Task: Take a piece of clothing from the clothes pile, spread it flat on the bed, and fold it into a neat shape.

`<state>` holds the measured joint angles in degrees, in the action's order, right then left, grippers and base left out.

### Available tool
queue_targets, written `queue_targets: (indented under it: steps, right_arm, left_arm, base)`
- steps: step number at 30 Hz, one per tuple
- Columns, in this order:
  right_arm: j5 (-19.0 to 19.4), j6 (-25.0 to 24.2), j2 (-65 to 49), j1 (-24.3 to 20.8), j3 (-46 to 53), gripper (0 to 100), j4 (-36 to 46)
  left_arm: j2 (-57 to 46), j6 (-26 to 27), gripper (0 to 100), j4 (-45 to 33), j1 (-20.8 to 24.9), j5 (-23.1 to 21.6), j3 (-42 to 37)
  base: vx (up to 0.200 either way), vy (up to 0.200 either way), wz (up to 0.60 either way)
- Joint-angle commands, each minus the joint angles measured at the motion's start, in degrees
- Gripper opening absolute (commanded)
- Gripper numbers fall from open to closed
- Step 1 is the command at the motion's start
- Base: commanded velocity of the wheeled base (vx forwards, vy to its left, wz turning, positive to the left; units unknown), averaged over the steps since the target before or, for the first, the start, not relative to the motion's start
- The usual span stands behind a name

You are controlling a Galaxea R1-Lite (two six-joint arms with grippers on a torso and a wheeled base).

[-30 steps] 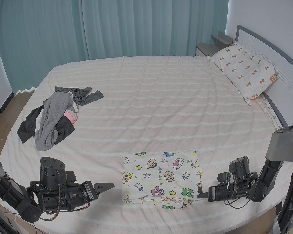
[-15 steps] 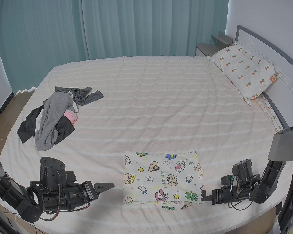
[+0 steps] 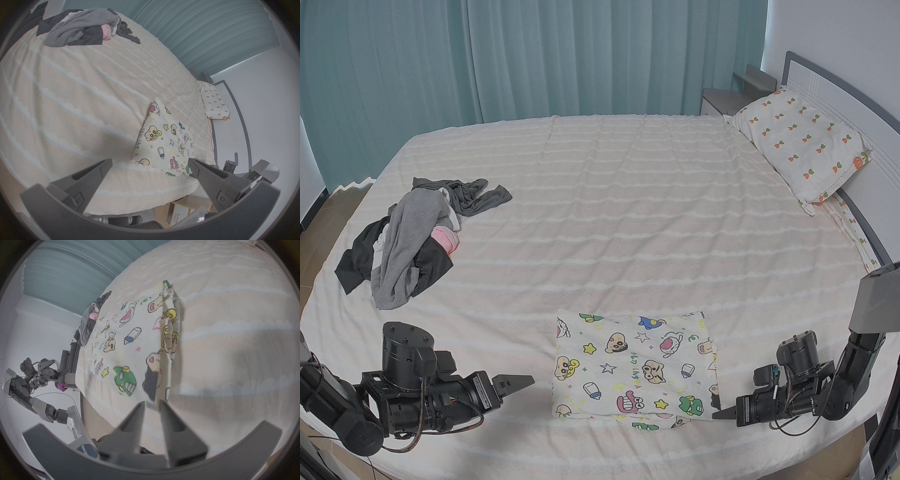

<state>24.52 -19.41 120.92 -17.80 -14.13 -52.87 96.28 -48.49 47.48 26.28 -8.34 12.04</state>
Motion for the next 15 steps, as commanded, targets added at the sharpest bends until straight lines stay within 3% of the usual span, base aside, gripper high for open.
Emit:
queue_targets:
  steps: [1, 6, 7, 11, 15]
  right_arm:
    - [0.3, 0.3, 0.0, -0.1, 0.0, 100, -0.2]
    - [-0.2, 0.6, -0.2, 0.0, 0.2, 100, -2.2]
    - [-0.2, 0.2, -0.4, 1.1, 1.7, 100, -8.3]
    - [-0.3, -0.2, -0.3, 2.9, 2.5, 100, -15.8]
    - [-0.2, -1.1, 0.0, 3.5, -0.7, 100, -16.0]
  left_arm:
    - [1.3, 0.1, 100, 0.1, 0.0, 0.1, 0.3]
    - [3.3, 0.2, 100, 0.4, -0.1, 0.7, 1.1]
    - [5.9, 0.6, 100, 3.1, -0.7, 1.2, 2.0]
    - [12.4, 1.5, 100, 7.8, -1.1, 1.0, 4.9]
    - [20.8, 4.5, 100, 8.2, -1.1, 1.1, 10.0]
  base:
    - [0.0, 0.0, 0.0]
    - [0.0, 0.0, 0.0]
    - [0.0, 0.0, 0.0]
    - [0.0, 0.0, 0.0]
    - [0.0, 0.0, 0.0]
